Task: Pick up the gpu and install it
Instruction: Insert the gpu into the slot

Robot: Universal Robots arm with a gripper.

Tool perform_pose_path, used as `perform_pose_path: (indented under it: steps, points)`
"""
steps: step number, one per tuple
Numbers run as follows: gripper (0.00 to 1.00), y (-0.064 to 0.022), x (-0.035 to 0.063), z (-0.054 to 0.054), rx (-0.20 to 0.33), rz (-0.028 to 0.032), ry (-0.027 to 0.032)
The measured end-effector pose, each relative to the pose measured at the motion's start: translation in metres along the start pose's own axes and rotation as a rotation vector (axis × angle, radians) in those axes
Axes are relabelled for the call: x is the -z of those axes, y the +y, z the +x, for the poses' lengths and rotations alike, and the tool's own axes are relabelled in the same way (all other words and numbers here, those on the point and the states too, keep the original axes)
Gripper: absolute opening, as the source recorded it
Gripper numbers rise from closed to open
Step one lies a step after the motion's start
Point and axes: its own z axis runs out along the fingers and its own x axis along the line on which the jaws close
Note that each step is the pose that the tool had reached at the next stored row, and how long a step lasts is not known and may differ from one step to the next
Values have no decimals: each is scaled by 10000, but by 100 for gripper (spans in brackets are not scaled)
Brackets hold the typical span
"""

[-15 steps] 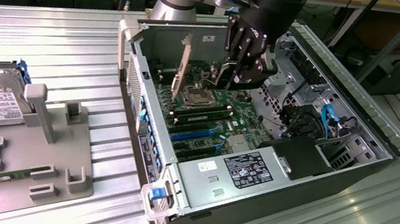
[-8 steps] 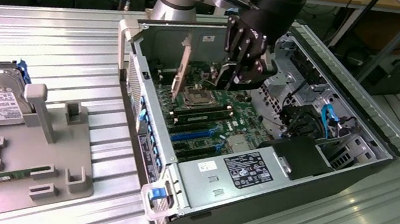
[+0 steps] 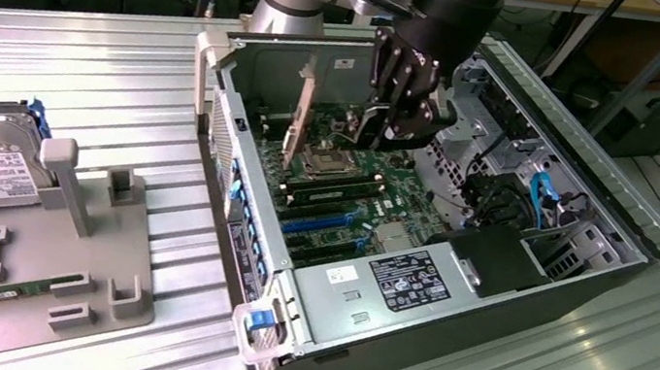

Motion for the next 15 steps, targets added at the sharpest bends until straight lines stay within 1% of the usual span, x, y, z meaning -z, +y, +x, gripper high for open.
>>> perform_pose_path:
  steps: [4, 9, 15]
  points:
    - [28, -1, -17, 0, 0, -41, 1]
    - [28, -2, -37, 0, 2, -51, 2]
    - [28, -3, -59, 0, 6, -100, 5]
